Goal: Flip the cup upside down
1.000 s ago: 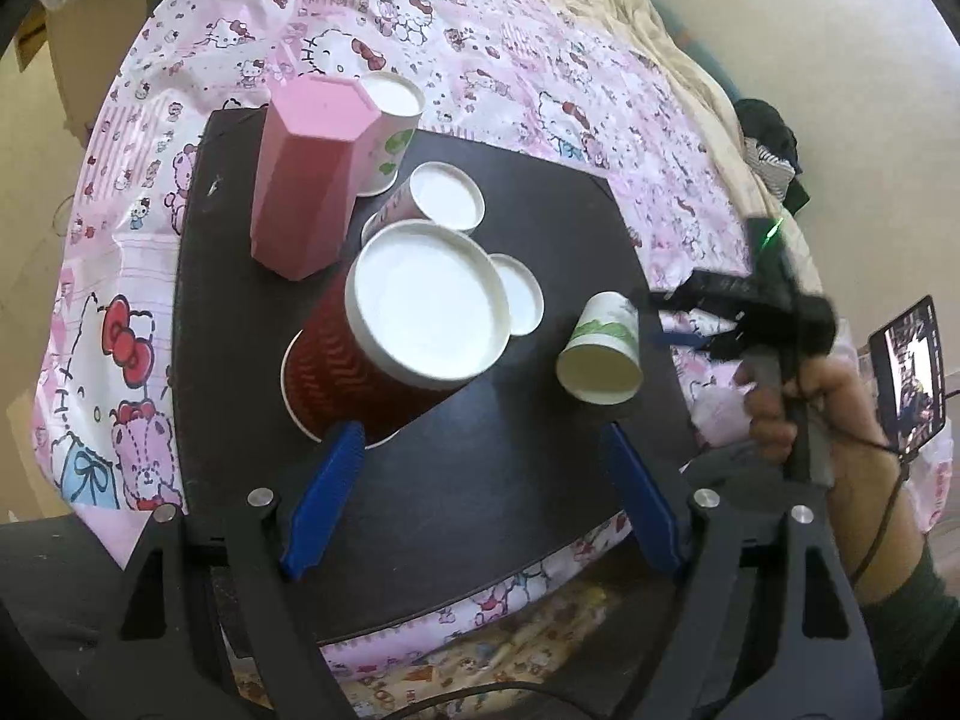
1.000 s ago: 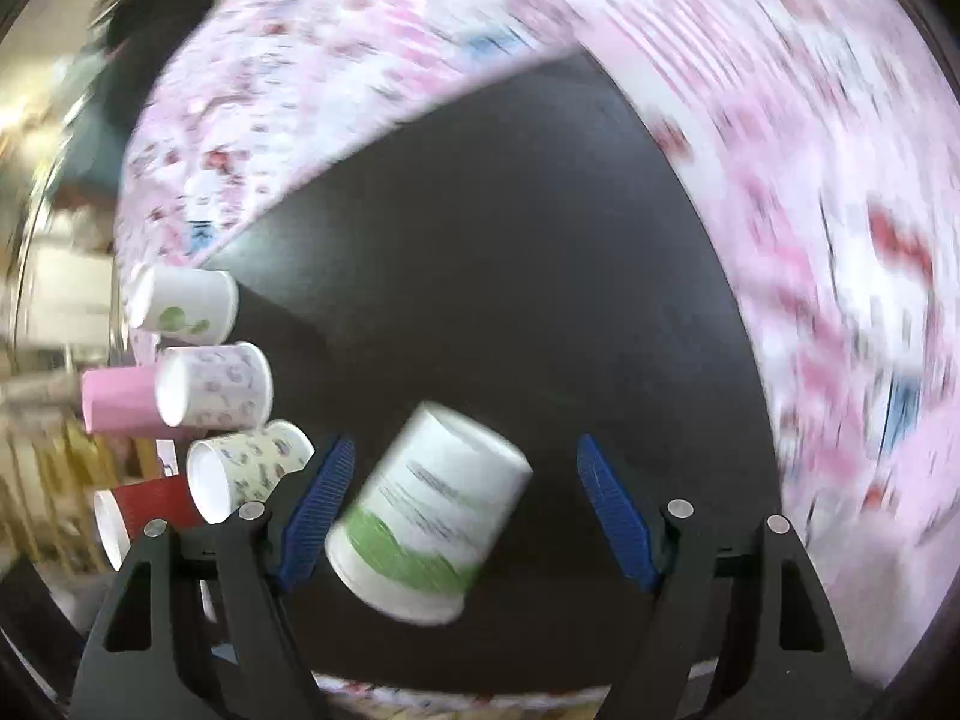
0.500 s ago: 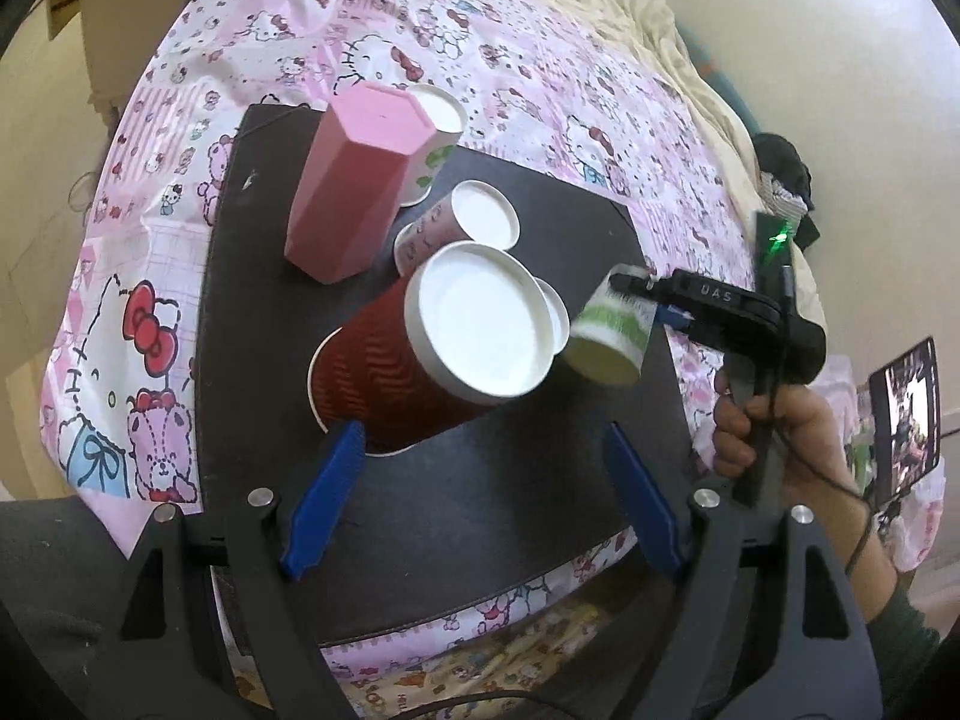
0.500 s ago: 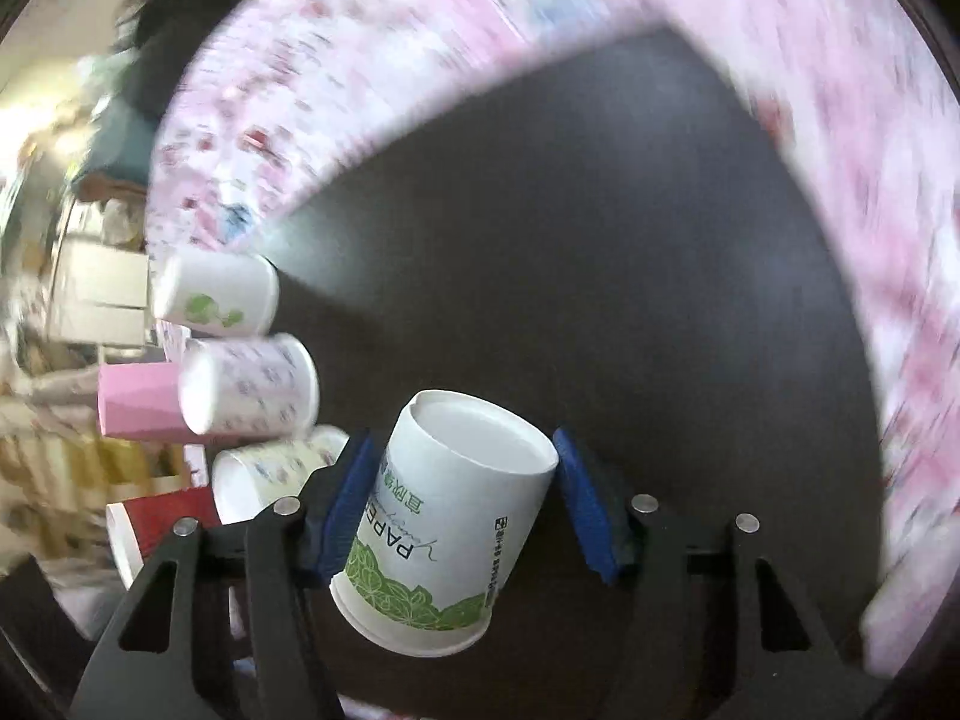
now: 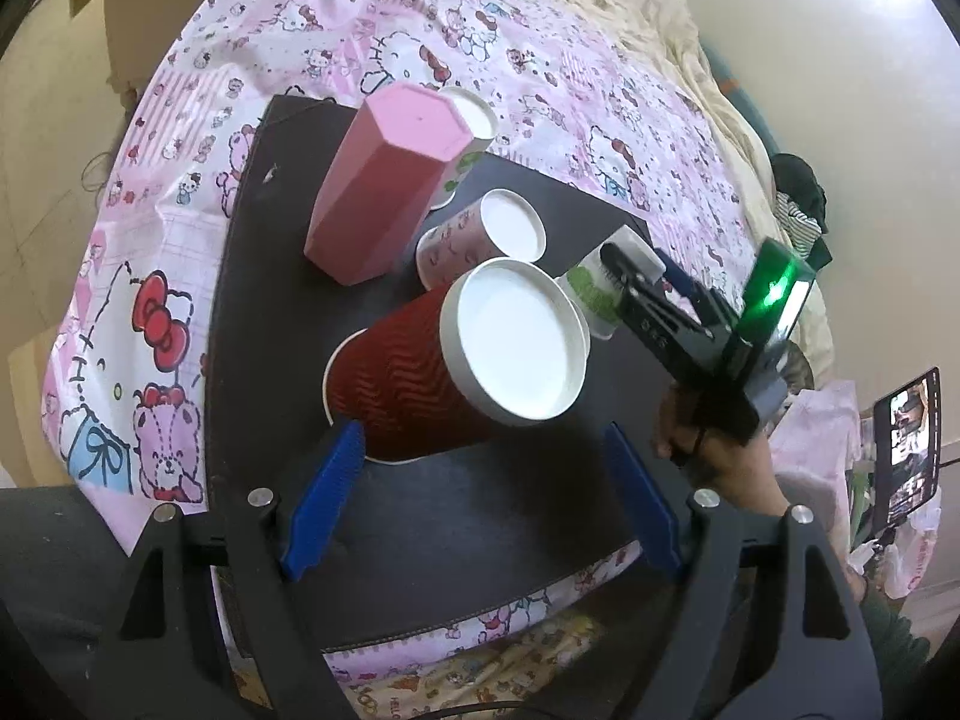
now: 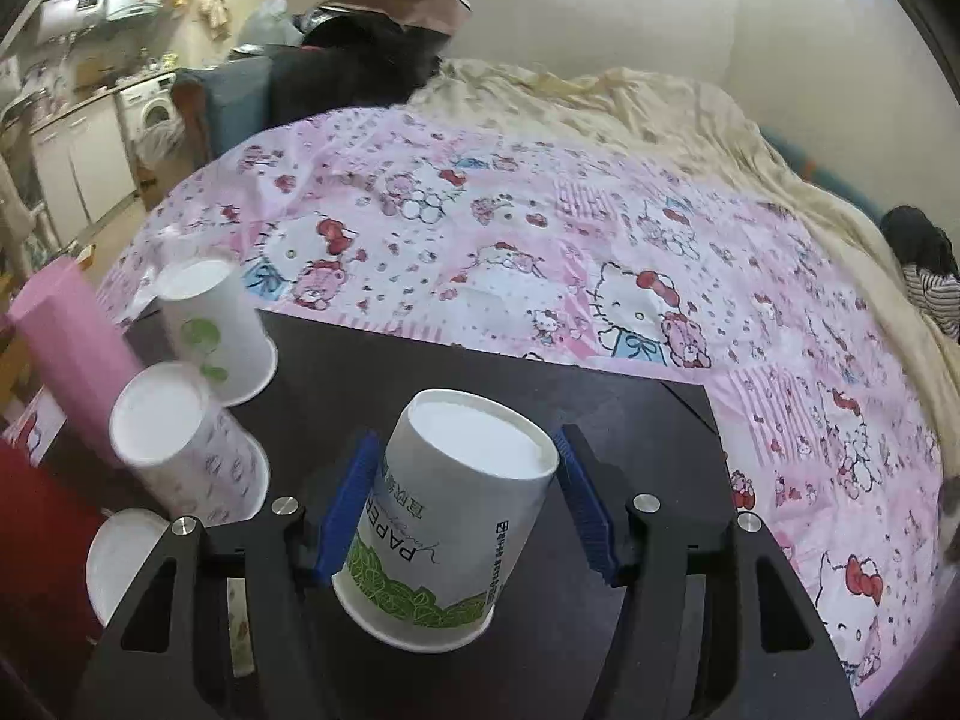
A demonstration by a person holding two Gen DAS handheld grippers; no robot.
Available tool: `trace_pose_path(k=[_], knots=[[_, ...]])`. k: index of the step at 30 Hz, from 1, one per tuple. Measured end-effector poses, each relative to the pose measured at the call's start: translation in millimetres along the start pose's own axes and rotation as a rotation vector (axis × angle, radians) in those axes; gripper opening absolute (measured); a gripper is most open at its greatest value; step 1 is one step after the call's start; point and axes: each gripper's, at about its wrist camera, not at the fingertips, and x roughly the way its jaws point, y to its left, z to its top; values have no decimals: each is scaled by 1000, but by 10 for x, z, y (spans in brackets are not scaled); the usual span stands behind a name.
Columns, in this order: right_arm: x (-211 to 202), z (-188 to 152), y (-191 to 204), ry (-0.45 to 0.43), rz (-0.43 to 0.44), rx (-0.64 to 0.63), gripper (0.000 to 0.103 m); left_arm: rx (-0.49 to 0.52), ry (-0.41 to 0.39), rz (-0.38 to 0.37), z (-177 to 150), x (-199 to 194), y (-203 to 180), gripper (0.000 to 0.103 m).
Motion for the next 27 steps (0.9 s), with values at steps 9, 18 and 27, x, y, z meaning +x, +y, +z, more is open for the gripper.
trace_pose_path(k=[9, 18, 27], knots=[[-410, -72, -126, 9, 191, 149, 91, 72, -91, 84, -36, -117, -113, 79], [-1299, -100, -287, -91, 241, 268, 103, 226, -391, 240, -304, -448, -422, 79], [-1808, -417, -11, -124, 164, 236, 103, 237, -521, 414, -607, -355, -566, 94]])
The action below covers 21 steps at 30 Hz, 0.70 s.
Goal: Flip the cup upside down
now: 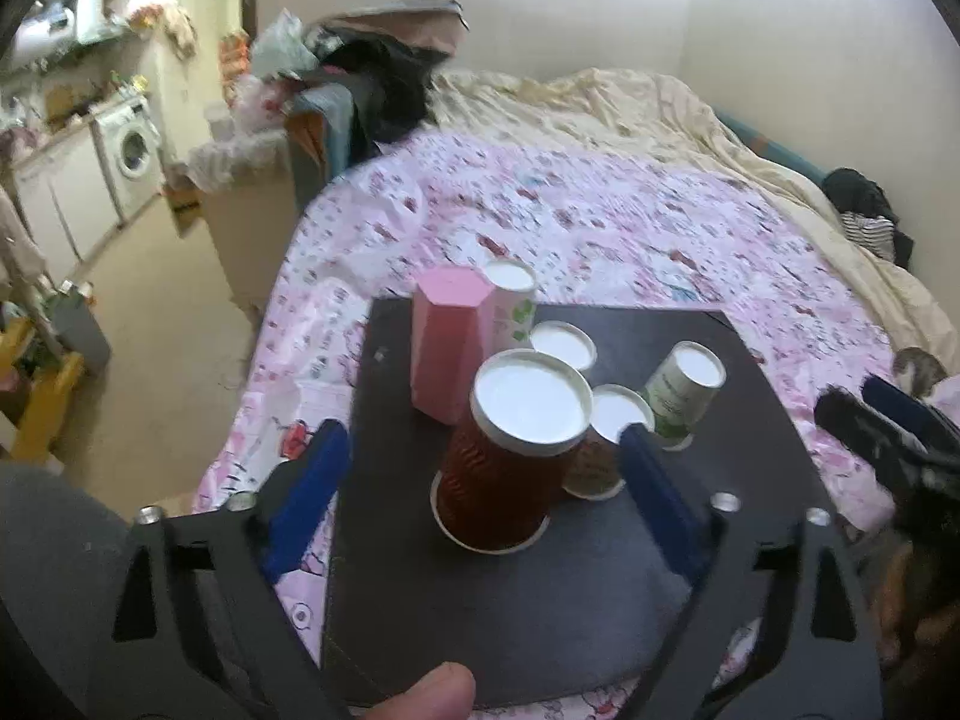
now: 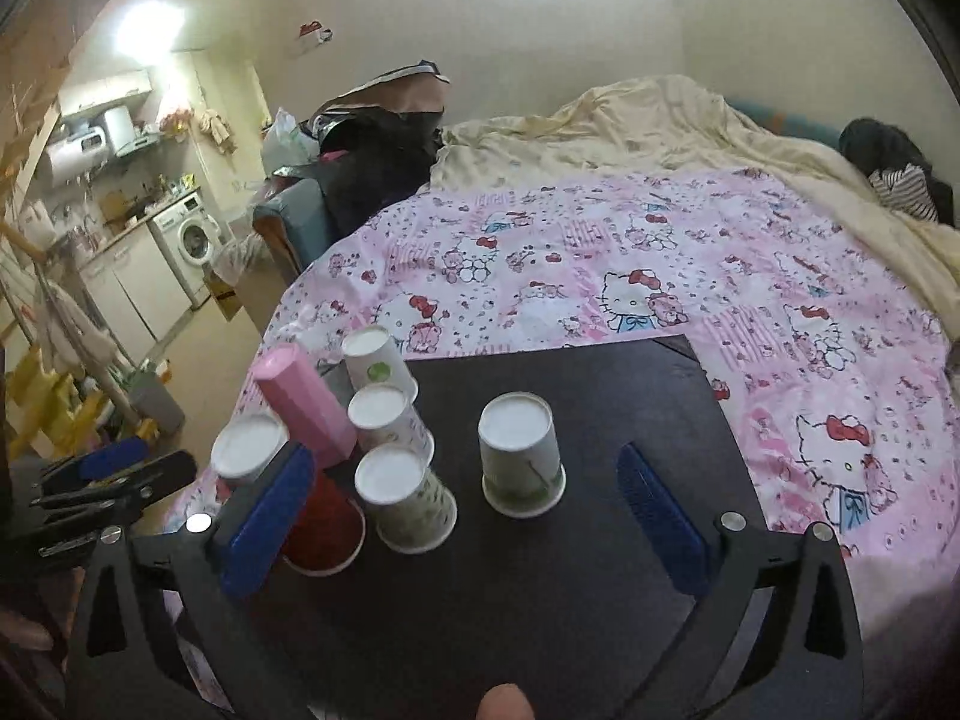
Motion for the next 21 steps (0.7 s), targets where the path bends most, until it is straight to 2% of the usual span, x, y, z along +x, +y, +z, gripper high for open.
trace_pose_path(k=[3, 7, 10, 21], knots=[[-29, -101, 84, 3, -23, -27, 103, -26, -31, 15, -14, -5, 20, 102], [-52, -204, 134, -21, -65, -69, 103, 15, -72, 43, -62, -12, -25, 103], [-21, -234, 136, -23, -97, -89, 103, 46, -71, 54, -121, -16, -84, 103], [66, -227, 188, -33, -117, -102, 103, 46, -92, 49, -154, -71, -124, 103]])
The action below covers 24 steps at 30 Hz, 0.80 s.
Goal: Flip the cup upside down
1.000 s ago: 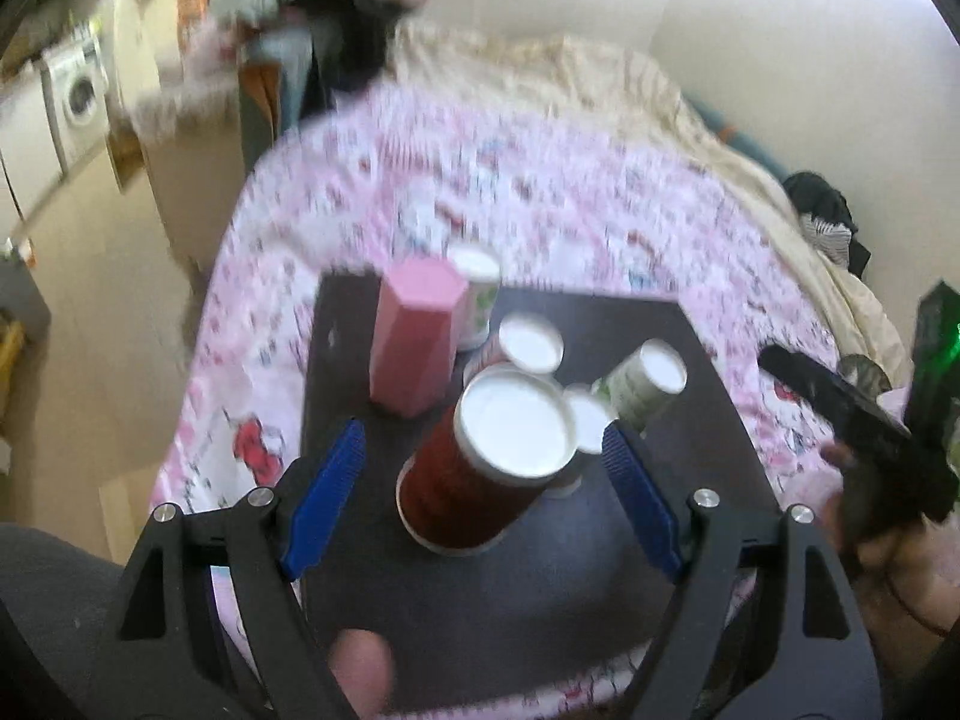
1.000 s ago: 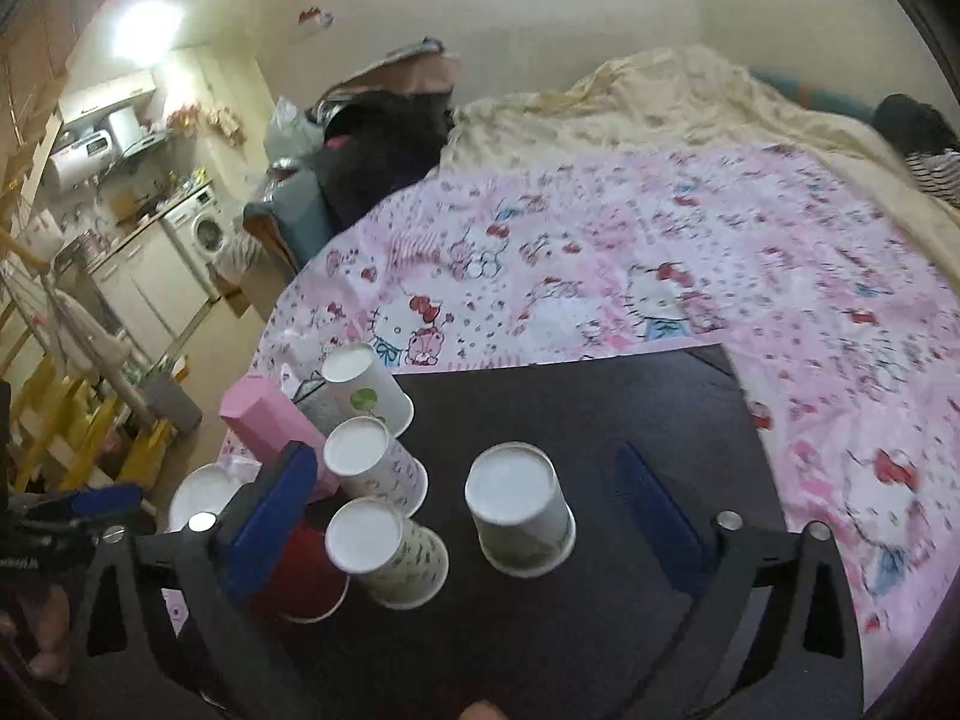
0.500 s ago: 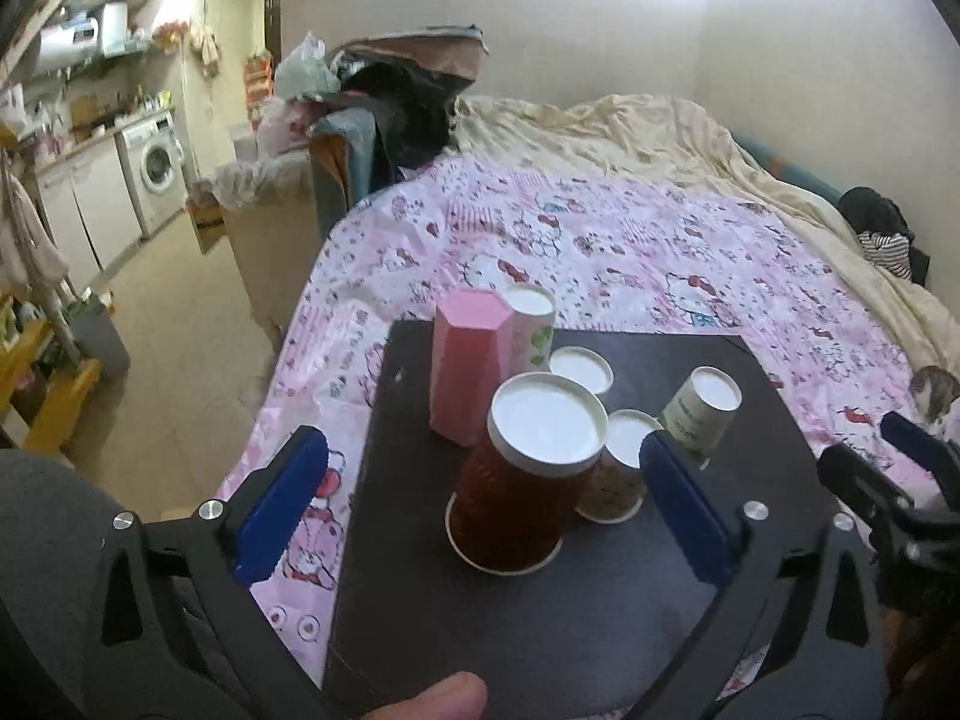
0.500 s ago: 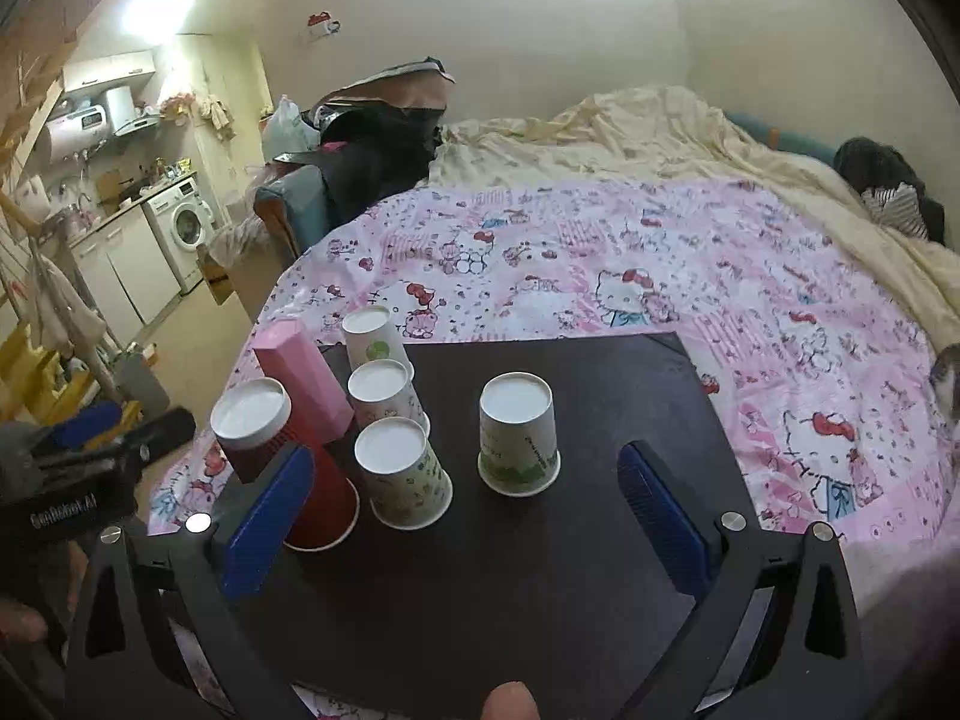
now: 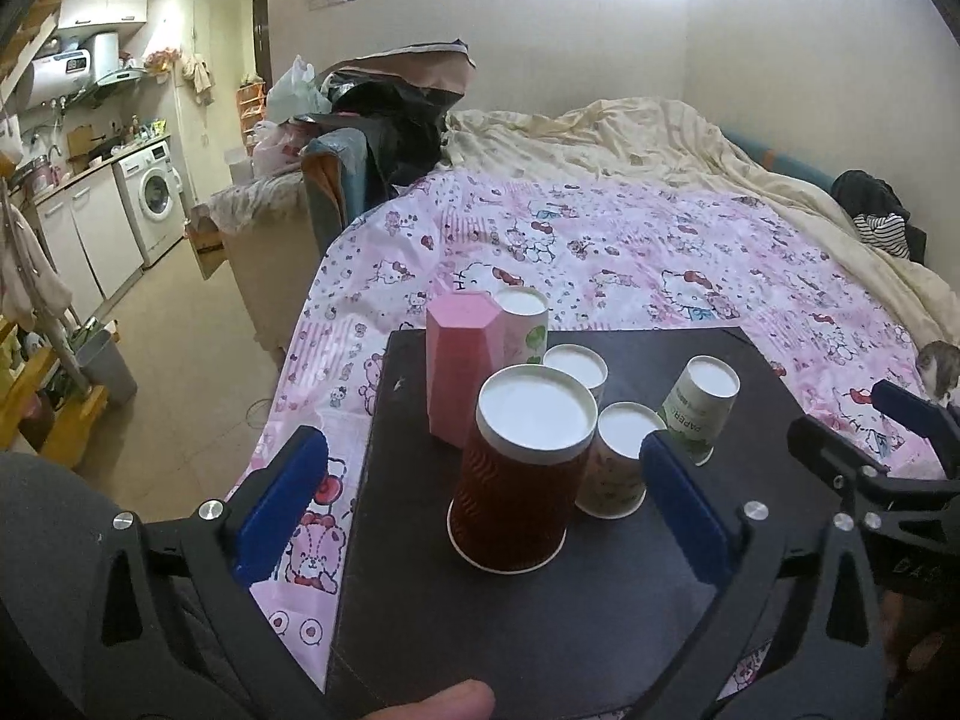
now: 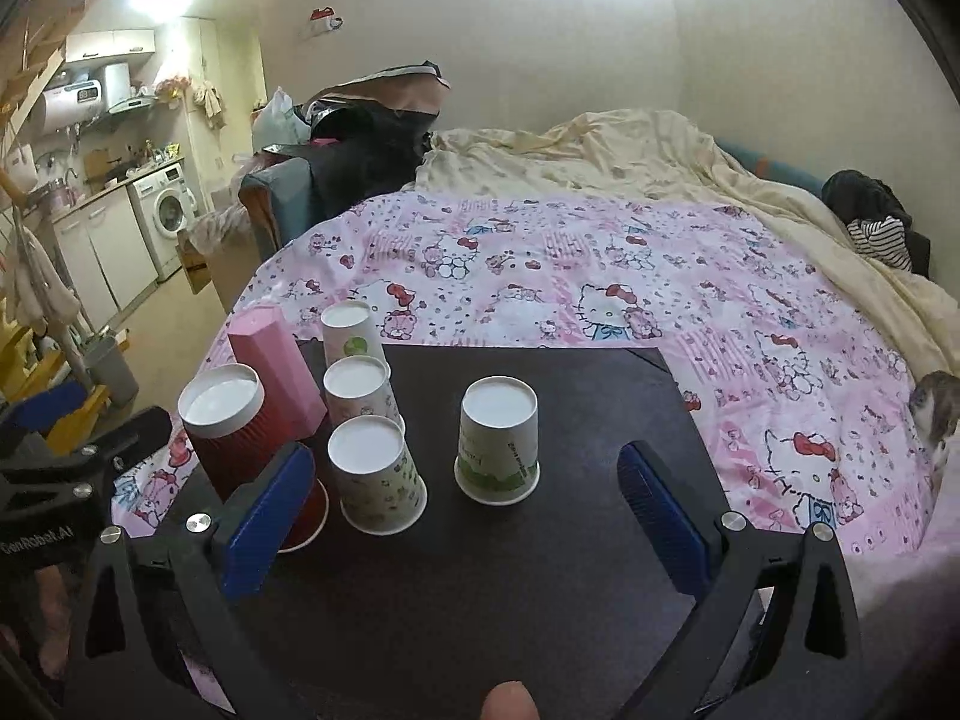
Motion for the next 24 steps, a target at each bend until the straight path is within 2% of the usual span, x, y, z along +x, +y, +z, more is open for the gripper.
trace_pose_path(k=[24], knots=[[34, -4, 2, 8, -6, -9, 103, -25, 15, -7, -7, 34, 21, 103]])
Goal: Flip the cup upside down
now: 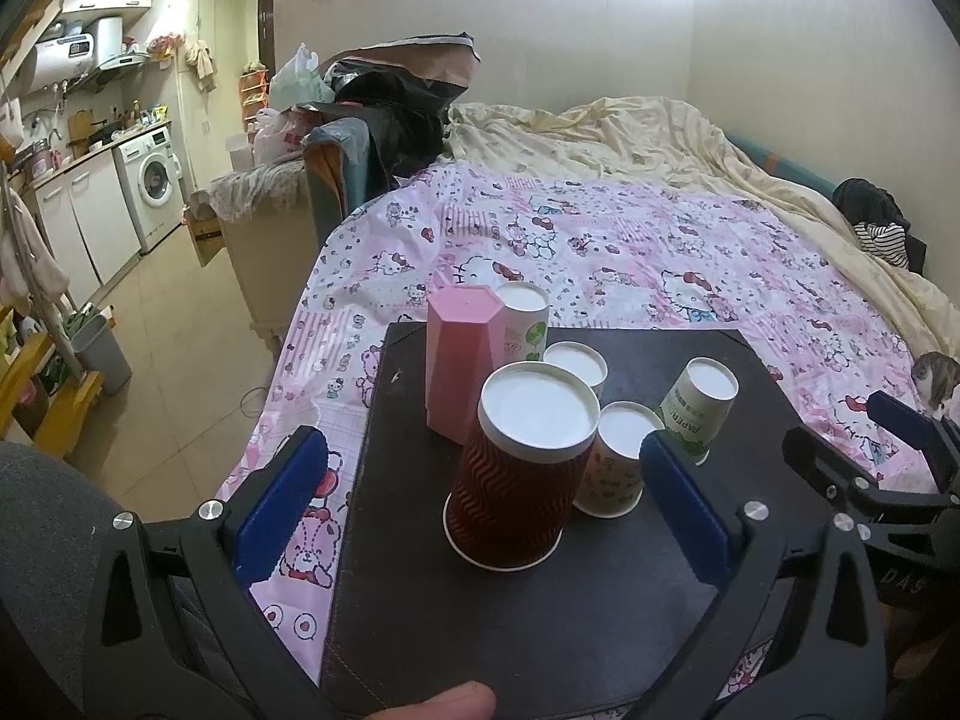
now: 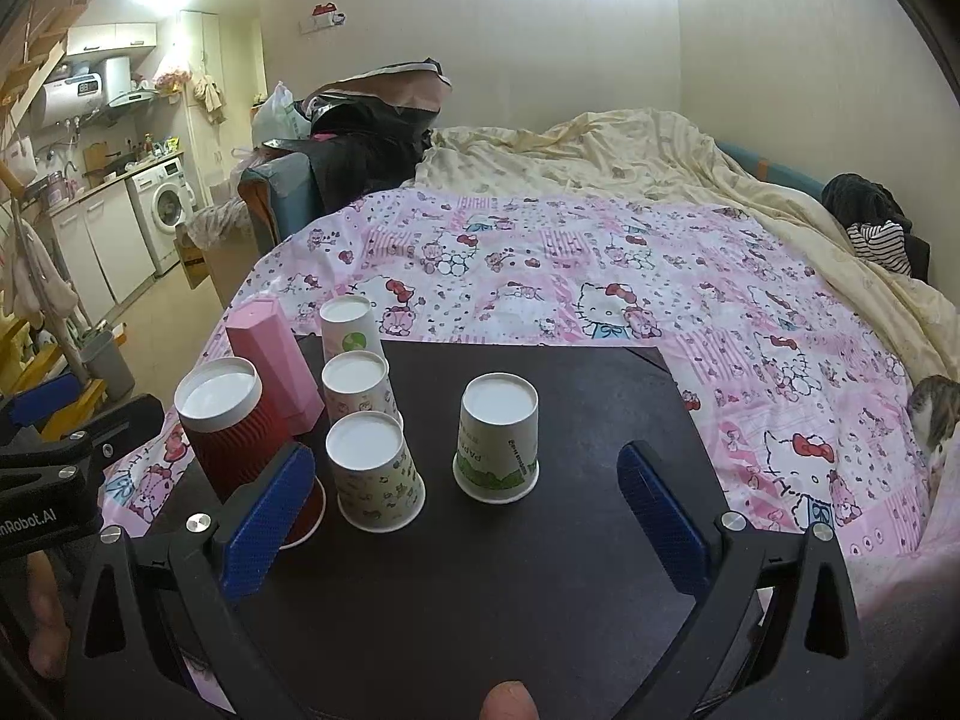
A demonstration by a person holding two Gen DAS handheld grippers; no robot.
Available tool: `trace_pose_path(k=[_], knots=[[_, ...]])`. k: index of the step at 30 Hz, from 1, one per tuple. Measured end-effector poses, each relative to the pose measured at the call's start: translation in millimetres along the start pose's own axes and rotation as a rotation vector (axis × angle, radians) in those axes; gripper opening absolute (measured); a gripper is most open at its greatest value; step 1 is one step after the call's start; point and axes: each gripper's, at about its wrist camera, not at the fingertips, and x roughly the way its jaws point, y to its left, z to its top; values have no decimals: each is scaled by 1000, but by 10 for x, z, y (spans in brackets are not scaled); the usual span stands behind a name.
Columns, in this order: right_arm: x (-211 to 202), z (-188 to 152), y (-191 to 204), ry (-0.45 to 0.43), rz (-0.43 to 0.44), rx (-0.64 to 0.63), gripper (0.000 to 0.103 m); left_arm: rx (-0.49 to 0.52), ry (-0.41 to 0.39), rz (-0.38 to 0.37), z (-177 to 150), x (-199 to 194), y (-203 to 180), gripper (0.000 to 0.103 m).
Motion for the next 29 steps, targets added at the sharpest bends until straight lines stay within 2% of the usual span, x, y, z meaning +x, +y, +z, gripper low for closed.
trace_pose_path(k=[29], knots=[[-24, 12, 15, -4, 1, 4, 103, -17, -3, 1, 14, -47, -36, 103]])
